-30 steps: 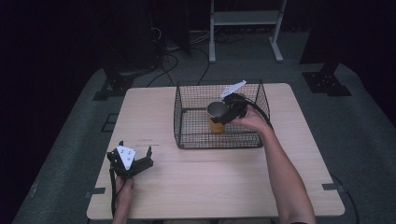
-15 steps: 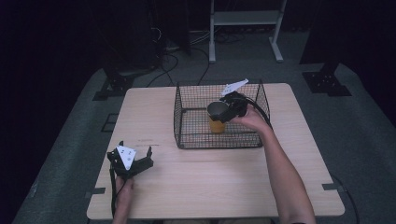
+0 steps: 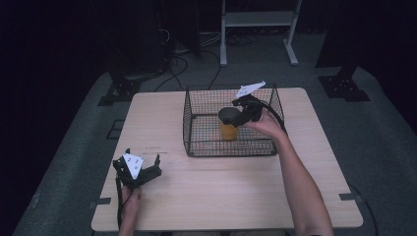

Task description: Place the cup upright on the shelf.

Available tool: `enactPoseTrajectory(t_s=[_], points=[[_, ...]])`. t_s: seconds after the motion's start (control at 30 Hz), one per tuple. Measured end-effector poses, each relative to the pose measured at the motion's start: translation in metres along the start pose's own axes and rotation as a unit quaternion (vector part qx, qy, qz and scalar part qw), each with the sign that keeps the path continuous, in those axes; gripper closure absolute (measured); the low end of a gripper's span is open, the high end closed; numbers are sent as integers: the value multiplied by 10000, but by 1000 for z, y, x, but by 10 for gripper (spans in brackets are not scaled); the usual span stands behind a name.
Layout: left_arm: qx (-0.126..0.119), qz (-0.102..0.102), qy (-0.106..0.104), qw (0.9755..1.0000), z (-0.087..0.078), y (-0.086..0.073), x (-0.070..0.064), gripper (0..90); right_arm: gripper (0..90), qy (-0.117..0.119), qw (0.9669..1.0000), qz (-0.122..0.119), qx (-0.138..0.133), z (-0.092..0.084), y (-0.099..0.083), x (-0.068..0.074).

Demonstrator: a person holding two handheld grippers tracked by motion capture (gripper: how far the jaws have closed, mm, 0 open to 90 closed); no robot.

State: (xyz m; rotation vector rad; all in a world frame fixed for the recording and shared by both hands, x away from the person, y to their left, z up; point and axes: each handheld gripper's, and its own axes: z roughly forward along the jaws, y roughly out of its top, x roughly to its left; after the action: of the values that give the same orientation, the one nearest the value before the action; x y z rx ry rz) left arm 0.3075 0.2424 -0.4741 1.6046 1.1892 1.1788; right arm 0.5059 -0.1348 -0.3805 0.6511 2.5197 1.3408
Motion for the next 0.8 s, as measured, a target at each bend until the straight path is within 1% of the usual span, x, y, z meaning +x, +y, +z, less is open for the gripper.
enactPoseTrajectory(t_s=[0.2,0.43,0.63,0.8], points=[[1,-13,4,10000,0,0,0,0,21,2,10000,10,-90,-2,1,0],[-1,6,31,10000,0,0,0,0,22,69,9998,90,-180,-7,3,0],[2,62,33,10000,0,0,-1,0,22,113,9995,121,-278,-14,5,0],[-7,60,12,10000,0,0,-1,0,22,131,9993,121,-332,-20,6,0]])
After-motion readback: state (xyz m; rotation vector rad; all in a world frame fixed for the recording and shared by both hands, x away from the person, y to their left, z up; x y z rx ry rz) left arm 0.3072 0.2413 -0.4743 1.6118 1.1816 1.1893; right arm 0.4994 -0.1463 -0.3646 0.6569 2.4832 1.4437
